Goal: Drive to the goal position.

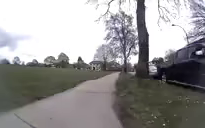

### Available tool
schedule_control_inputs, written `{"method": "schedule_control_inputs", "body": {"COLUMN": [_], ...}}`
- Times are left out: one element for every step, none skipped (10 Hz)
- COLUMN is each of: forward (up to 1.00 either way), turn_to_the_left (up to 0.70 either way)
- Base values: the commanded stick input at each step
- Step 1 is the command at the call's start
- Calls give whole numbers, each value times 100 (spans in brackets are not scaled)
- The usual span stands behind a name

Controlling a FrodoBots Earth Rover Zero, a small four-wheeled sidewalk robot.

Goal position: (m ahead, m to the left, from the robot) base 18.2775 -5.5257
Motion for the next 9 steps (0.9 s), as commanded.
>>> {"method": "schedule_control_inputs", "body": {"forward": [0, 0, 0, 0, 0, 0, 0, 0, 3], "turn_to_the_left": [0, 0, 0, 0, 0, 0, 0, 0, 0]}}
